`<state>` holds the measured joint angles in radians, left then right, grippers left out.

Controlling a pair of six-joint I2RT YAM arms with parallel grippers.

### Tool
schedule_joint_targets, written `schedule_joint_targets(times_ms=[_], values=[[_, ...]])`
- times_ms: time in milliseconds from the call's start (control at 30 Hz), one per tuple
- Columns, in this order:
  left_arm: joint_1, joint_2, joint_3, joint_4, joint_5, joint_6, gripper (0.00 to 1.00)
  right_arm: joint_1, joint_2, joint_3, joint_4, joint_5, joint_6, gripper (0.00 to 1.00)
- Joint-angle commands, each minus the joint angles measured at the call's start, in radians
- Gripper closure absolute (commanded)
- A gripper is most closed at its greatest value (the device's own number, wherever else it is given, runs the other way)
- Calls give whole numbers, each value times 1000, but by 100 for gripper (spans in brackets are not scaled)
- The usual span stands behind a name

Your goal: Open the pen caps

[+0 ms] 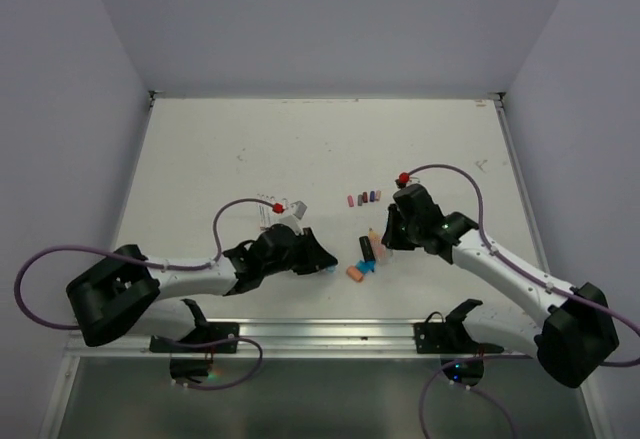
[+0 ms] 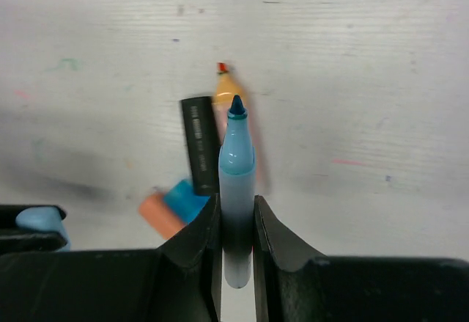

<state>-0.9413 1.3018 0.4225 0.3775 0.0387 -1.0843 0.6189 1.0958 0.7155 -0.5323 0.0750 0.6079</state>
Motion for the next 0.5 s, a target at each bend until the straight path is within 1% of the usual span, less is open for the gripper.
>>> schedule_joint_targets(times_ms=[0, 100, 133, 267, 367, 467], values=[[-48, 48, -7, 27, -104, -66, 100, -31, 58, 55, -74, 176, -100, 100], [-91, 77, -30, 63, -140, -112, 100, -44, 117, 61, -67, 207, -119, 100], [-103, 92, -40, 113, -137, -126, 100, -44, 130, 65, -63, 204, -119, 100], [-126, 143, -65, 198, -140, -169, 100, -45, 196, 84, -38, 218, -120, 99], [-143, 183, -76, 282, -135, -193, 100, -45, 236, 82, -14, 203, -119, 98], [-169, 227, -83, 371, -161, -223, 100, -45, 246, 58, 26, 184, -120, 98]])
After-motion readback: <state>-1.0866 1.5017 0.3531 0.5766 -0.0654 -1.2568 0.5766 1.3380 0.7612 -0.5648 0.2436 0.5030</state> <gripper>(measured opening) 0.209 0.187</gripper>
